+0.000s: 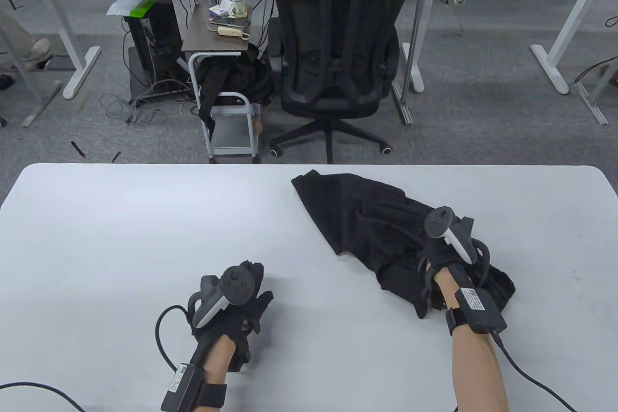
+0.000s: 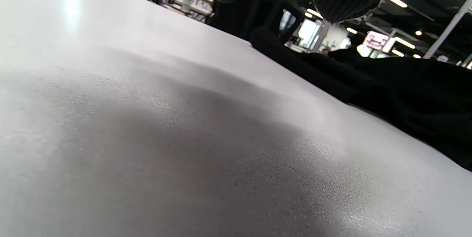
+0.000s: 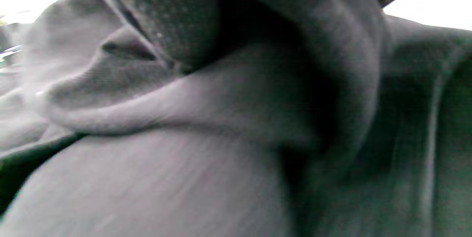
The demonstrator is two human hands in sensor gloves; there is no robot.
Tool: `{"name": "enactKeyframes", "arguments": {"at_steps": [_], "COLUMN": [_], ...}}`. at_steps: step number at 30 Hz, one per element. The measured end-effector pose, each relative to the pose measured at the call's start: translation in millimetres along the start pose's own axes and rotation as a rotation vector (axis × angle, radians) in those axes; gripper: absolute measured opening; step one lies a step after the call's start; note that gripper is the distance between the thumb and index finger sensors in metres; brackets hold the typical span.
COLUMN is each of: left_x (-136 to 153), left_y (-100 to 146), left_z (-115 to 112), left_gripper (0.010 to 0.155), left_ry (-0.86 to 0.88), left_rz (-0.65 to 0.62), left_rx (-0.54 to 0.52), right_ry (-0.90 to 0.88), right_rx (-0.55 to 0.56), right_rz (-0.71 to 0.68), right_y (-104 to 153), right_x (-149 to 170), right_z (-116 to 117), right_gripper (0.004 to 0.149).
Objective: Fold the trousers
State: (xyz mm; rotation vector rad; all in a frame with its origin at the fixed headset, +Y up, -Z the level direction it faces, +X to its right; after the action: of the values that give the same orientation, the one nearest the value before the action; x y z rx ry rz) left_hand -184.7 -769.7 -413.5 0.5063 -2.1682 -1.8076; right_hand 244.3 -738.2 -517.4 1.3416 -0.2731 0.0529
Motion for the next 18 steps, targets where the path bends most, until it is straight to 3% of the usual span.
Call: {"name": "enactKeyframes", "arguments": {"at_steps": [2, 10, 14, 18], "left_x": [0, 2, 5, 7], "left_y": [0, 1, 1, 1], "left_z": [0, 1, 2, 1], "left_gripper": [0.070, 0.070, 0.070, 0.070], "left_ry": [-0.001, 0.011, 0.020, 0.024], "left_rz": [0.000, 0.002, 0.007, 0.014], "left_rx": [0.000, 0.000, -0.005, -0.001], "right_ry": [-0.054, -0.661, -0.959, -1.137], "right_rx": [-0.054, -0.125, -0.100, 0.001], "right_rz": [-0.100, -0.425, -0.449, -0.355], "right_y": [11, 51, 54, 44], "right_x": [-19, -76, -74, -41], "right_z": [-6, -53, -77, -84], "right_gripper": [0.059, 0.055, 0.056, 0.056]}}
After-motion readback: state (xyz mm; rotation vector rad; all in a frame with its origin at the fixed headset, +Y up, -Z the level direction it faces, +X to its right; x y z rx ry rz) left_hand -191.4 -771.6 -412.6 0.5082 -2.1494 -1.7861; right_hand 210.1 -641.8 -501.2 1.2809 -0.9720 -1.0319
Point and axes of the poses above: the tracker on the back of each hand, its own x axis roughly to the little-finger side, its own y axis roughly from the fingertips to the wrist, z = x × y, the point moved 3 cm from there along -y, roughly from the wrist to the fingertips, and after that the axes turned 6 degrees about y, right-handed, at the moved point
